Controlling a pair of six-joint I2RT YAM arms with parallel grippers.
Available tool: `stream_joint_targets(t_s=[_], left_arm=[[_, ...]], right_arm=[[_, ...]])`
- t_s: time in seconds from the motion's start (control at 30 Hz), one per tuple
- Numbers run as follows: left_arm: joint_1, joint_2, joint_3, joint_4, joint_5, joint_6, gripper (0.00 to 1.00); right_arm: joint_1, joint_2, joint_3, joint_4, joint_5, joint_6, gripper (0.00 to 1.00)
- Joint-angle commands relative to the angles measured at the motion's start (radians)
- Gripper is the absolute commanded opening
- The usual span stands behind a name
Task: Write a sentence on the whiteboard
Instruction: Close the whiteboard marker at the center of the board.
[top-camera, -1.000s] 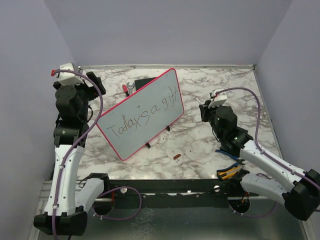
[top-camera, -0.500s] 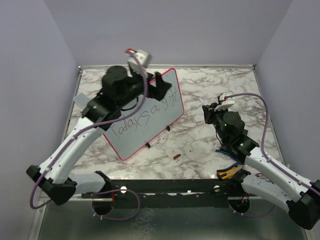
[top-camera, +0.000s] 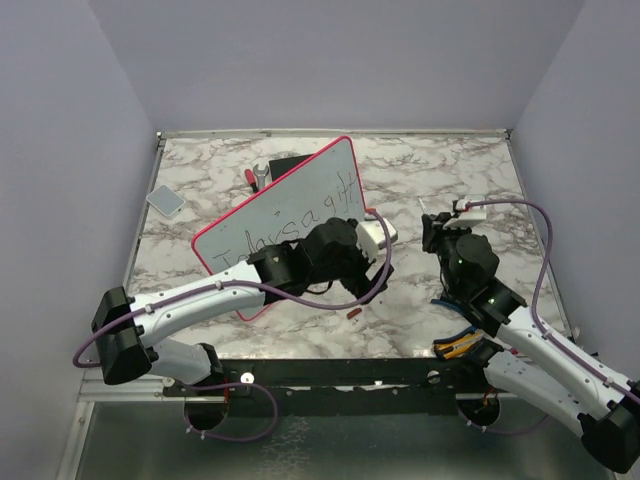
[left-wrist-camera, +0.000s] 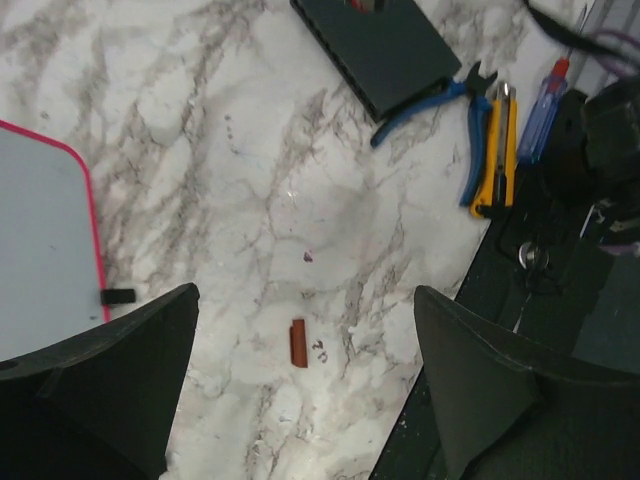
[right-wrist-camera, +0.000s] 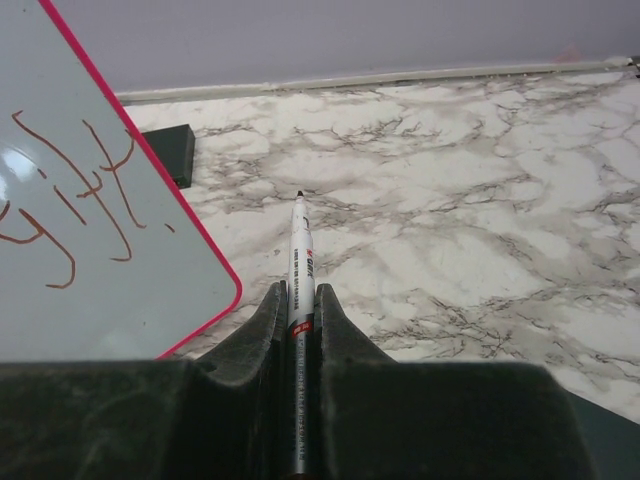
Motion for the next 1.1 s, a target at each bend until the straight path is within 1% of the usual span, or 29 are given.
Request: stream_joint_targets(t_s=[0.0,0.1,0.17,0.3,0.37,0.7,1.07], left_arm=[[-0.039,-0.011,-0.169,0.114,-0.038,-0.090,0.87],[-0.049,0.014,-0.254,0.167,-0.061,-0.148,0.85],[-0.057,0.031,-0.291,0.186,-0.092,-0.154,0.84],[-0.068,0.053,-0.358,0.258,-0.108,-0.152,0.84],[-0.071,0.081,-0.379,0.276,-0.120,-0.151,0.81],[-0.113,0.213,-0.390,0.285,-0.185,-0.135,0.70],[-0.152,0.275,-0.420,0.285,-0.215,-0.154,0.52]], right_arm=[[-0.005,-0.004,-0.021,0.031,0.052,0.012,0.01],[-0.005,0.004,-0.020,0.035,0.050,0.016,0.00],[-0.005,0.005,-0.018,0.031,0.051,0.015,0.01],[-0.005,0.000,-0.020,0.029,0.055,0.014,0.01],[-0.005,0.000,-0.020,0.029,0.055,0.014,0.01],[-0.005,-0.017,-0.021,0.021,0.065,0.013,0.01],[-0.005,-0.023,-0.026,0.019,0.088,0.011,0.01]])
